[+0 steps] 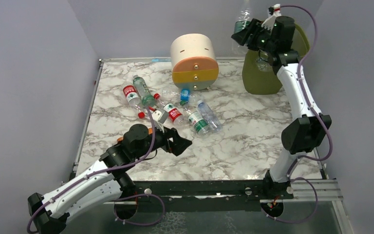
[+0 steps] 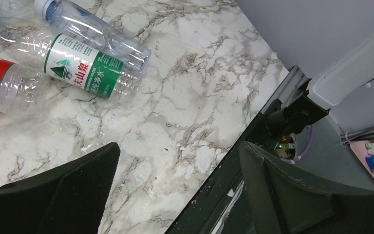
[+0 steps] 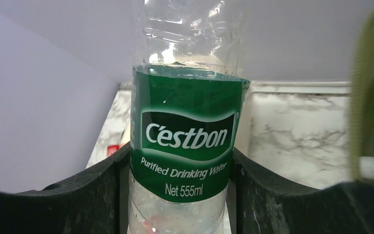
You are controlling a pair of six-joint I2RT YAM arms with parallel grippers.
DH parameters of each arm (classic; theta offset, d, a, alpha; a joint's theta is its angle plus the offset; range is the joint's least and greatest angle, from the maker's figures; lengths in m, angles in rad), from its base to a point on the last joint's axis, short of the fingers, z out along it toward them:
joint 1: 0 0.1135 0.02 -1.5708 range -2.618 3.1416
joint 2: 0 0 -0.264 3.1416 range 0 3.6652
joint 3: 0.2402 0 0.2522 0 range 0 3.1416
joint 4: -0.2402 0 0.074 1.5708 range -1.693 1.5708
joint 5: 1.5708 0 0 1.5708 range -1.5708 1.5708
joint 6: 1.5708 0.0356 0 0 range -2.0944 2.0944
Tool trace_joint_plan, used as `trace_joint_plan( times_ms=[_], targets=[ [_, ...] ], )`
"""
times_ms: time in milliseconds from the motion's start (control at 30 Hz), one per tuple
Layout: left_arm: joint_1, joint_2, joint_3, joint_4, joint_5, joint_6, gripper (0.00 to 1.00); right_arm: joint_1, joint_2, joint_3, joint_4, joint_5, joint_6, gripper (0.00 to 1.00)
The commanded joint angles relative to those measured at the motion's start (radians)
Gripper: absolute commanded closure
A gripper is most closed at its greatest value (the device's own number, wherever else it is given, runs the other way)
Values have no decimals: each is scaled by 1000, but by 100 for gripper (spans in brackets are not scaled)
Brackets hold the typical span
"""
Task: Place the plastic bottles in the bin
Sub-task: Place the plastic bottle in the trash bin.
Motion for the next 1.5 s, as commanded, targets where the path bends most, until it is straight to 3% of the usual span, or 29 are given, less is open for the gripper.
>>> trace_joint_plan(
  times_ms=[0, 267, 567, 733, 933, 1233, 1467],
  targets=[
    [1, 40, 6, 59, -4, -3, 1, -120, 36, 60, 86, -5, 92, 48],
    [2, 128, 53, 66, 22, 30, 1, -246, 70, 110, 81, 6, 128, 48],
    [1, 160, 74, 74, 30, 42, 1, -266, 154, 161, 29, 65, 98, 44],
    [1, 174, 80, 79, 38, 46, 1, -267, 192, 200, -5, 111, 68, 28],
    [1, 179, 94, 67, 45, 54, 1, -269, 207, 259, -70, 166, 43, 2],
    [1, 155, 103, 35, 44, 63, 1, -269, 60, 171, -63, 193, 17, 0],
    [2, 120, 87, 28, 26, 59, 1, -179, -162, -88, 19, 159, 3, 0]
  ],
)
